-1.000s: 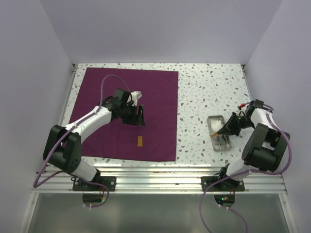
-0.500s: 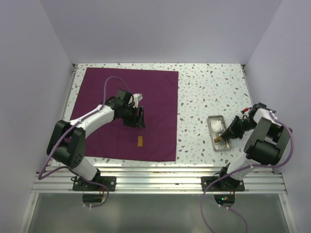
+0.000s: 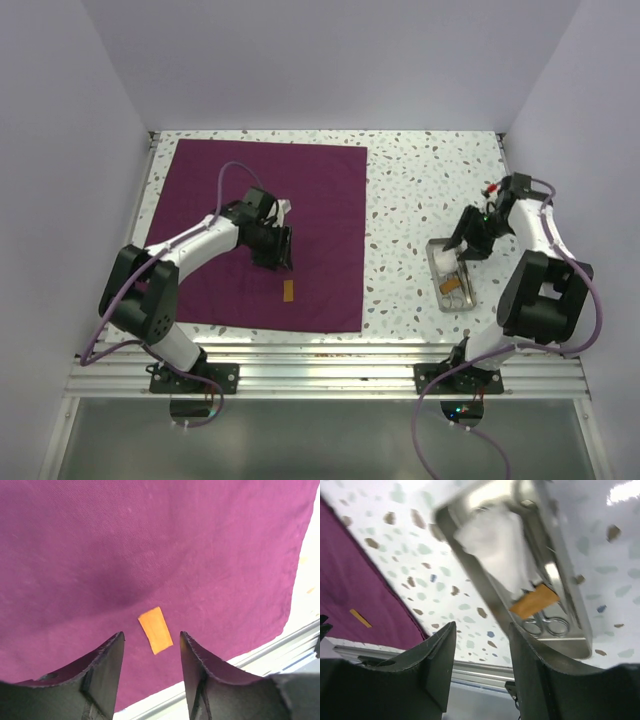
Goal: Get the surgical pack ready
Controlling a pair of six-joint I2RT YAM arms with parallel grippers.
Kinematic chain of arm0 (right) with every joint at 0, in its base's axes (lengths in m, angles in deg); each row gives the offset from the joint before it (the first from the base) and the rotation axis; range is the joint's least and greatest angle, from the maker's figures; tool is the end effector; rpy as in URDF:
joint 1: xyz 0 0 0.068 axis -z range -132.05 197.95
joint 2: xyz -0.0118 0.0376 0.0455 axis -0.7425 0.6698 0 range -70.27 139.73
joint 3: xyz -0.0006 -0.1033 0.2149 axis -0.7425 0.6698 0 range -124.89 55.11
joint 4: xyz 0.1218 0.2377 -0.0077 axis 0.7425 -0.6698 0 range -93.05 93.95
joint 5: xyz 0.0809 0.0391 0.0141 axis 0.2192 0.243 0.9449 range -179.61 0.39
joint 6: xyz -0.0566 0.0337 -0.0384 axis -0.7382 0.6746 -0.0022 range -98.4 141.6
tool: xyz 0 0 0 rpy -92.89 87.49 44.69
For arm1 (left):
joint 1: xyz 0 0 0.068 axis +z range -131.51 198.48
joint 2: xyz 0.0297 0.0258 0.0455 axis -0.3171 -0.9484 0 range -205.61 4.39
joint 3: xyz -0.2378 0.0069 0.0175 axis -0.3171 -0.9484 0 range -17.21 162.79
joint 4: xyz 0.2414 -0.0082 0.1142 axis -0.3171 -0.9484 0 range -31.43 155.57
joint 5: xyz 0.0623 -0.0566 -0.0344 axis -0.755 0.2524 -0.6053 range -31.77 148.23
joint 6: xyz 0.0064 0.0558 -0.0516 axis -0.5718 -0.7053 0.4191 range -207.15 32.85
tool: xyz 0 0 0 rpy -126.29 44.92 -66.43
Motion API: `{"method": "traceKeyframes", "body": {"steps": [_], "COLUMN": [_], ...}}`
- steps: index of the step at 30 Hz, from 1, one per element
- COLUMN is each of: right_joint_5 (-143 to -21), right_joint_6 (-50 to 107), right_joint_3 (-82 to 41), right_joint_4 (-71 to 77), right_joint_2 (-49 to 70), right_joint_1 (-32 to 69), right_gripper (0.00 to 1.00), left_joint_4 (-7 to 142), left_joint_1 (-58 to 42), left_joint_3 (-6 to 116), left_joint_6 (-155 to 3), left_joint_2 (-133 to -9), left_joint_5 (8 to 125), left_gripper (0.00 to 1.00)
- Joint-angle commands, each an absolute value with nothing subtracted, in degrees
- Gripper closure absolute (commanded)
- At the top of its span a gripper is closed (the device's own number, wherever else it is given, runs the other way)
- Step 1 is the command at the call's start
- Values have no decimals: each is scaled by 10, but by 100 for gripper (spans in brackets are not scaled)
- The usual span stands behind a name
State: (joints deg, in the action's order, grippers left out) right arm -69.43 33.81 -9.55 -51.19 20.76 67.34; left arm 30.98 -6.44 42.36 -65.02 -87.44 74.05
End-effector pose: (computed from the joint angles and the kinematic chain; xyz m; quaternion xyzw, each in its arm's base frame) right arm 0.2864 -0.0770 0.1509 0.2548 0.9483 0.1698 0.0838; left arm 0.2874 -0.1532 0.1332 0.0513 0.9694 -0.2029 0.1285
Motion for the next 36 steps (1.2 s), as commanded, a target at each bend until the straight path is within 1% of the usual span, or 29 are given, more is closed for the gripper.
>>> {"method": "traceKeyframes", "body": {"steps": [1,2,5,9,11,13,14,19,20,28,36], "right_joint_5": [-698,-680,-665,-641,-640,-638,-636,-632,-631,-625,-615], "right_joint_6": [351,357,356,358,364,367,368,367,366,360,361], "right_joint_3": [-169,-175,-193,-177,-165,-150,-147,-142,-145,-161,-156], "right_joint_4": [-527,-521,-516,-505,-496,-484,-484,-475,-476,-472,-462], "right_joint_2": [191,192,193,179,168,164,162,160,162,180,183], "right_joint_1": [611,597,541,495,462,446,432,406,399,357,342], "right_gripper": [49,49,50,50,50,50,50,50,50,51,52], "left_joint_4": [282,283,287,294,286,267,256,180,177,139,142], "left_joint_1": [-88,-97,-103,-103,-110,-131,-139,-177,-181,-206,-211], "left_joint_3": [440,437,424,406,411,432,441,482,484,523,533], "left_joint_6": [-625,-621,-603,-569,-558,-537,-517,-453,-439,-397,-391], "left_joint_2": [-882,-882,-879,-874,-880,-893,-905,-942,-952,-986,-1005], "left_joint_5": [724,720,715,704,695,666,632,562,553,512,516], "left_gripper": [49,49,56,64,66,63,58,58,55,52,52]}}
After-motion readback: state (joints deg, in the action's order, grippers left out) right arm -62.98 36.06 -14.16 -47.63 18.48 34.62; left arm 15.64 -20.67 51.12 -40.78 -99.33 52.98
